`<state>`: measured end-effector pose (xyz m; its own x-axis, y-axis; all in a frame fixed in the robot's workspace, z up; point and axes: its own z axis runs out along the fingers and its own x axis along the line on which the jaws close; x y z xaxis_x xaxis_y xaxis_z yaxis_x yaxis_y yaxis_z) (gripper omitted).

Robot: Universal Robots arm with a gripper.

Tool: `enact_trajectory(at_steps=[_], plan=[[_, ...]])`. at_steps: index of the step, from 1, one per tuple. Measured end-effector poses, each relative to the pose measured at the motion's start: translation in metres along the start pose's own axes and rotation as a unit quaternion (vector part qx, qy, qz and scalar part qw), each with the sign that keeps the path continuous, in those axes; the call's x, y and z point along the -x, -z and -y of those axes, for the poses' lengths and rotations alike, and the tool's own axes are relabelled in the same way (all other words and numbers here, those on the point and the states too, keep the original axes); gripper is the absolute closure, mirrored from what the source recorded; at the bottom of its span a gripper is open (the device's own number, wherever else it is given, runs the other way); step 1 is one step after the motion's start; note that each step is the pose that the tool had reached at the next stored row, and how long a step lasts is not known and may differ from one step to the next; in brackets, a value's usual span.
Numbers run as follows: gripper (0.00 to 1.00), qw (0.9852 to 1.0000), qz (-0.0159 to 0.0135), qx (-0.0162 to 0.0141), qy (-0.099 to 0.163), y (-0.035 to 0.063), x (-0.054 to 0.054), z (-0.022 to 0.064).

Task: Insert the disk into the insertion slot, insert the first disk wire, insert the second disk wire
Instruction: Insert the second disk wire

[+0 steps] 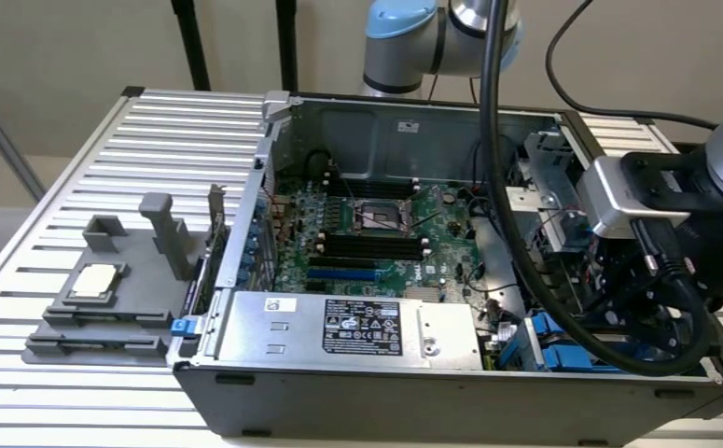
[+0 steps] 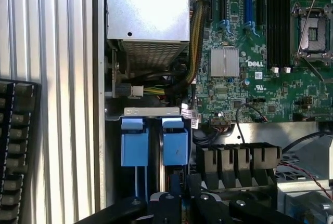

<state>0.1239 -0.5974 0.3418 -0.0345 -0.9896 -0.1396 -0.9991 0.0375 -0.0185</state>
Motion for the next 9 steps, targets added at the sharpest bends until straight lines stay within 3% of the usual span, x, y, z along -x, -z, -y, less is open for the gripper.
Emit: enact_trajectory(at_steps=[9], plan=[[0.84, 1.0000, 0.0014, 0.0000, 0.000, -0.0005, 0.0003, 0.0008]])
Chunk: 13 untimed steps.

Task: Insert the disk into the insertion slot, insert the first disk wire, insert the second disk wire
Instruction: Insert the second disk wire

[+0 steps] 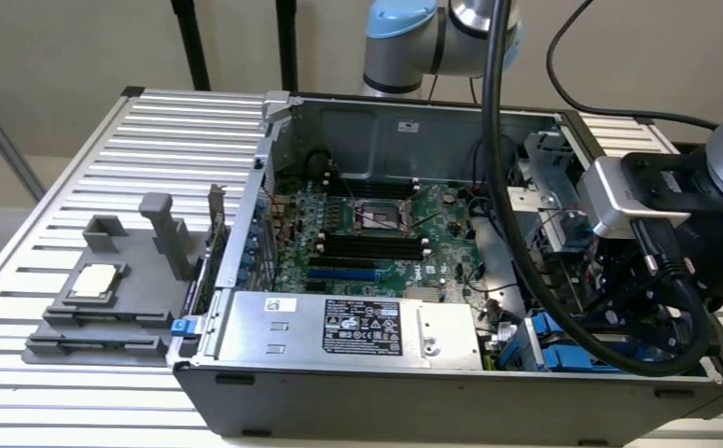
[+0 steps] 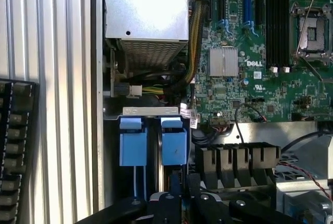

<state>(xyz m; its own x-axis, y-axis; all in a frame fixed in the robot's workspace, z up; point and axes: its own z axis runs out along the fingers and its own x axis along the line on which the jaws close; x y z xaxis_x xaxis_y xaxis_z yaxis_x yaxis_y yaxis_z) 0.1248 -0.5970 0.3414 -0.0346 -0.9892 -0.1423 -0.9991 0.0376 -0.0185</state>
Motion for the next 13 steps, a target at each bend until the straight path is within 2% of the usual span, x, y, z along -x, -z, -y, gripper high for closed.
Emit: enact_trajectory(at_steps=[13], plan=[[0.84, 1.0000, 0.0001, 0.0000, 0.000, -0.0013, 0.0003, 0.0016]])
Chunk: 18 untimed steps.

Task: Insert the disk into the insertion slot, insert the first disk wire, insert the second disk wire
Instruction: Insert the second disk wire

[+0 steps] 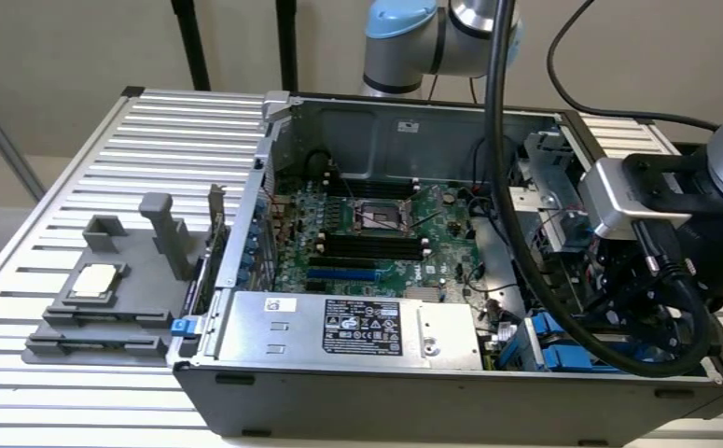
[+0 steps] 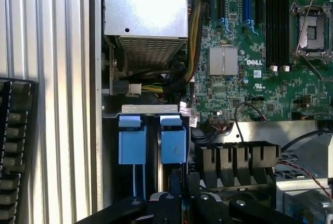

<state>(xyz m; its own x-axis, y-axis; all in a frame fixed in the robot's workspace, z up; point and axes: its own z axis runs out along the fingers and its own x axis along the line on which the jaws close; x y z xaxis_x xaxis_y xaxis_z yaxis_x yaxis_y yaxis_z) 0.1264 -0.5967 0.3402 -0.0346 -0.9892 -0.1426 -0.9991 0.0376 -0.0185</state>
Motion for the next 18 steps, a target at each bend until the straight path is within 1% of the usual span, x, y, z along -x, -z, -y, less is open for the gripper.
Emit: enact_trajectory(at_steps=[13, 14, 15, 16, 18], plan=[[0.82, 1.0000, 0.0000, -0.0001, 0.000, -0.0044, -0.0007, 0.0001], [0.76, 1.0000, 0.0001, 0.0000, 0.000, -0.0045, -0.0007, 0.0001], [0.76, 1.0000, 0.0001, 0.0000, 0.000, -0.0045, -0.0007, 0.0001], [0.69, 1.0000, 0.0003, 0.0000, 0.000, -0.0038, -0.0005, 0.0001], [0.69, 1.0000, 0.0003, 0.0000, 0.000, 0.0003, 0.0000, 0.0002]])
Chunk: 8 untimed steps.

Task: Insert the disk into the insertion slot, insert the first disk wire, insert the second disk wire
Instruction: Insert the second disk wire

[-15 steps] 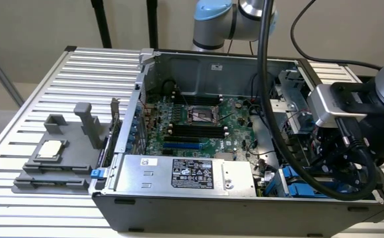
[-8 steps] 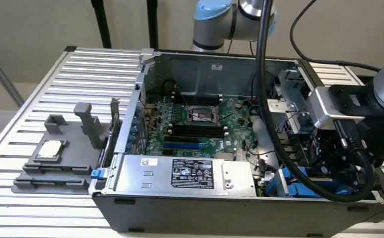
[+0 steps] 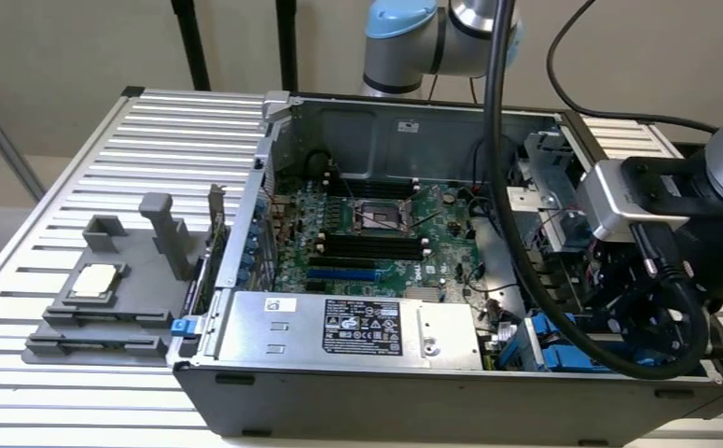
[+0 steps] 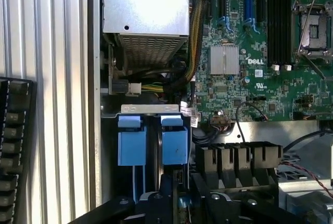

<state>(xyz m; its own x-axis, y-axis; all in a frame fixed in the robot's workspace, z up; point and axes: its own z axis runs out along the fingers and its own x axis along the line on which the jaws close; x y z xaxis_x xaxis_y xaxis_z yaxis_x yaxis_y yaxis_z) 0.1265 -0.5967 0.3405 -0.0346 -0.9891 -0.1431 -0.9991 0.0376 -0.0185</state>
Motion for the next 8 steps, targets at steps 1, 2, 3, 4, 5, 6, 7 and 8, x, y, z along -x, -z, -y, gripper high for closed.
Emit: enact_trajectory(at_steps=[1, 2, 3, 4, 5, 6, 7, 8], plan=[[0.69, 1.0000, -0.0002, 0.0000, 0.000, 0.0029, 0.000, -0.0001], [0.69, 1.0000, -0.0001, 0.0000, 0.000, 0.0055, 0.001, -0.0006], [0.69, 1.0000, -0.0001, -0.0001, 0.000, 0.0081, 0.001, -0.0018], [0.69, 1.0000, -0.0002, -0.0003, 0.000, 0.0105, 0.001, -0.0036], [0.69, 1.0000, -0.0002, -0.0009, 0.000, 0.0123, 0.001, -0.0059], [0.69, 1.0000, -0.0001, -0.0018, 0.000, 0.0138, 0.002, -0.0088], [0.69, 1.0000, 0.0000, -0.0029, 0.000, 0.0148, 0.002, -0.0116], [0.69, 1.0000, 0.0001, -0.0042, 0.001, 0.0154, 0.002, -0.0144]])
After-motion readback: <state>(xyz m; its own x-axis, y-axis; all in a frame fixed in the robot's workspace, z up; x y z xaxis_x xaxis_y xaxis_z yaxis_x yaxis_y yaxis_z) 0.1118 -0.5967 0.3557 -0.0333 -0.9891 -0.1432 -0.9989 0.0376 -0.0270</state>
